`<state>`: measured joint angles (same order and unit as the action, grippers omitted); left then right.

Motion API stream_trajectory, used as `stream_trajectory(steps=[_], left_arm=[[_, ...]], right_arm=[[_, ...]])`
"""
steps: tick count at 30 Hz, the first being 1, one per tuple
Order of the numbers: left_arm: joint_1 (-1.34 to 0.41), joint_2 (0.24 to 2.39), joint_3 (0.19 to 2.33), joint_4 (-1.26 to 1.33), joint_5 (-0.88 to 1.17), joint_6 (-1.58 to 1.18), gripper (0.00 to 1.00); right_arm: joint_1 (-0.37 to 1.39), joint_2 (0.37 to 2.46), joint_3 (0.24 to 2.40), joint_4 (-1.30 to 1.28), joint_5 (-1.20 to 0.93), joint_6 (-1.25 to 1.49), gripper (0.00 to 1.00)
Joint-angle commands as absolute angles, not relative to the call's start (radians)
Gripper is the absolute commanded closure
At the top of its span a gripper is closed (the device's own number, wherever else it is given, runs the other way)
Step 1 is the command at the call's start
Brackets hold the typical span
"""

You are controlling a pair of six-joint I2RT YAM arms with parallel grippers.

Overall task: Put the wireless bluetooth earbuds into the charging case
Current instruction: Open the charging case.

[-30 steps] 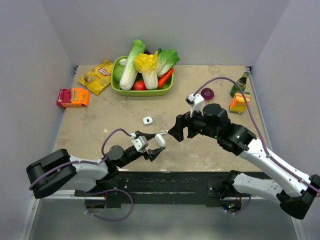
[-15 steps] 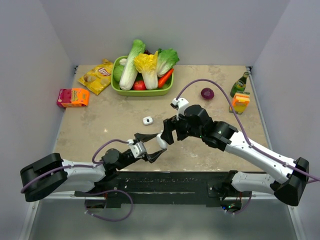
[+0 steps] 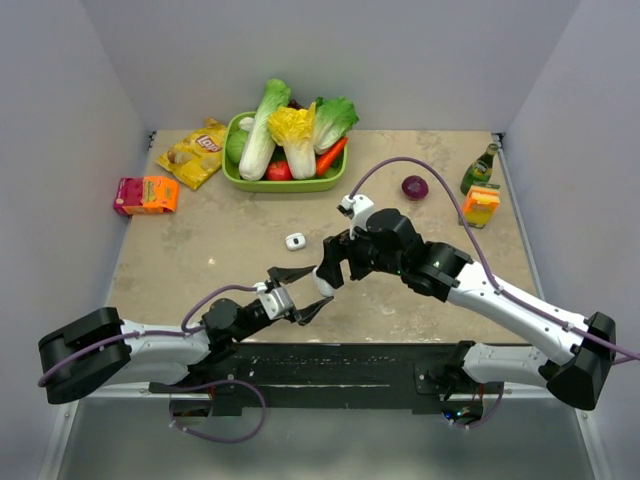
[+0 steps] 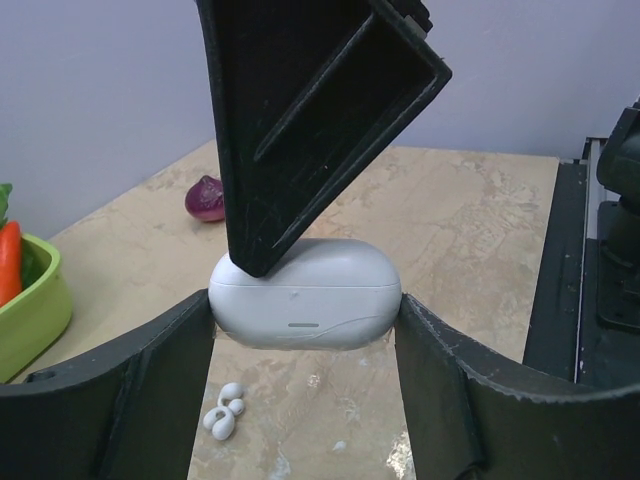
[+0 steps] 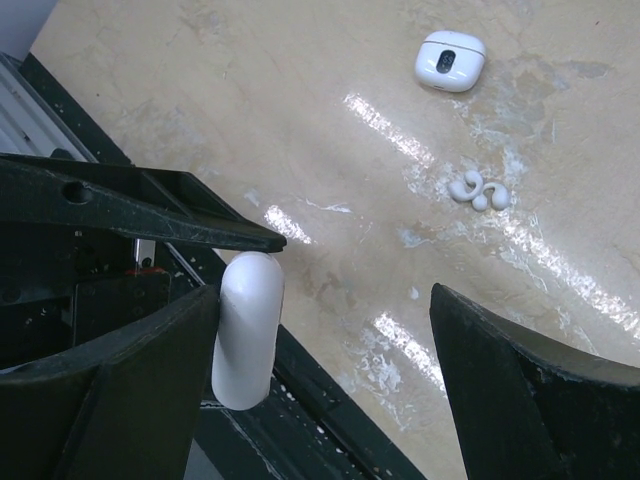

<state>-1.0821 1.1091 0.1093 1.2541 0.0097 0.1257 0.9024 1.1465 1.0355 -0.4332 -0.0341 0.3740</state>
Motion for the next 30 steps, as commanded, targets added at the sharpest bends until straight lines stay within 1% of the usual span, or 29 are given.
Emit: stream_trajectory(steps=[1, 30], left_arm=[[-1.091, 1.091, 0.147, 1.442, 0.003, 0.161, 1.00], [-1.114, 1.032, 0.124, 1.430, -0.063, 0.178, 1.00]], right_arm=[[0.907, 1.155, 1.040, -0.411, -0.049, 0.377, 0.12], [0.904, 1.080, 1.028, -0.472, 0.110, 0.397, 0.11]])
